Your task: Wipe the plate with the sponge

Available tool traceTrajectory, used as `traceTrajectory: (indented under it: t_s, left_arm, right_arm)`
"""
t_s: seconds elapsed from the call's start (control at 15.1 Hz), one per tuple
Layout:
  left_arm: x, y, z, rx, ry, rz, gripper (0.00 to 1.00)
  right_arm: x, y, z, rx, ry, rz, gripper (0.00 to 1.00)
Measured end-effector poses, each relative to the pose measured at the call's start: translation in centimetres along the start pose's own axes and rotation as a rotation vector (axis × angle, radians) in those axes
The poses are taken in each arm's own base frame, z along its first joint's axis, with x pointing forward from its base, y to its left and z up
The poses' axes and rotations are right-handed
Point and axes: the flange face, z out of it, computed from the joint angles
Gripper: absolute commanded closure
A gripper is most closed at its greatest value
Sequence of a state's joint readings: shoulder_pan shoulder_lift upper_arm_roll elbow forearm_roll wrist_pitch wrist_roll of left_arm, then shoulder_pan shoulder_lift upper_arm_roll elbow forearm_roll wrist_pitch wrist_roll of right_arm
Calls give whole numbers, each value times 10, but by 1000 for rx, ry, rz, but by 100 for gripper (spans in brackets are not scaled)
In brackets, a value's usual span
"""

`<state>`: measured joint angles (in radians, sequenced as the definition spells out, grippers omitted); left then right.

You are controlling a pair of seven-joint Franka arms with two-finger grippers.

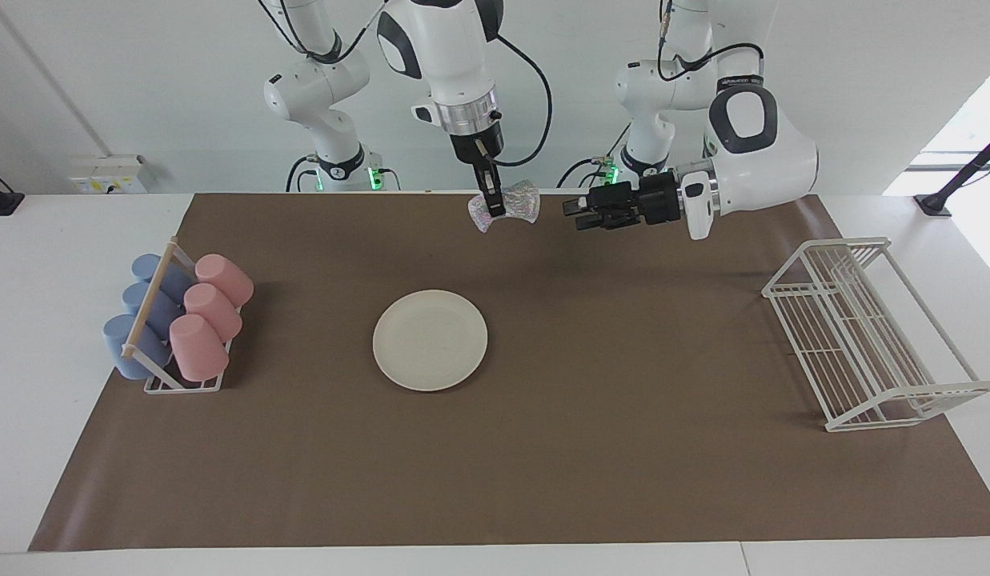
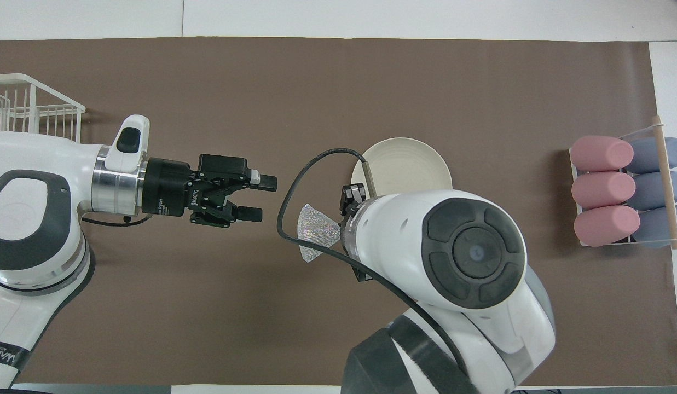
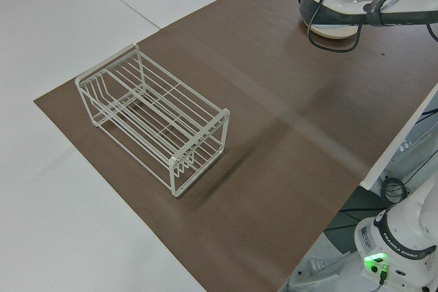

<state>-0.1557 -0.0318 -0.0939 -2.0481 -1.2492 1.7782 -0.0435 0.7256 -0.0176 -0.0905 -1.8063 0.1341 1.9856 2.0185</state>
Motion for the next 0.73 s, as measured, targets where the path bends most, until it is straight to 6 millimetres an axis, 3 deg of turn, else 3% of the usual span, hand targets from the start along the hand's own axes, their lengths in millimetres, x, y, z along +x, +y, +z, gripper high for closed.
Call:
traceTrajectory:
  t_s: [0.33, 0.46, 0.66, 0.73]
  left_arm:
    - [-11, 10, 32, -9, -44, 39, 0]
    - [-13, 12, 38, -5, -53, 46, 5]
    - [-16, 13, 43, -1, -62, 63, 34]
    - [-17, 14, 45, 0, -65, 66, 52]
  right_arm:
    - [0, 0, 0, 0, 0, 1, 100]
    - [1, 0, 0, 0, 0, 1, 100]
    - [1, -1, 0, 0, 1, 3, 100]
    - [2, -1, 0, 0, 1, 3, 100]
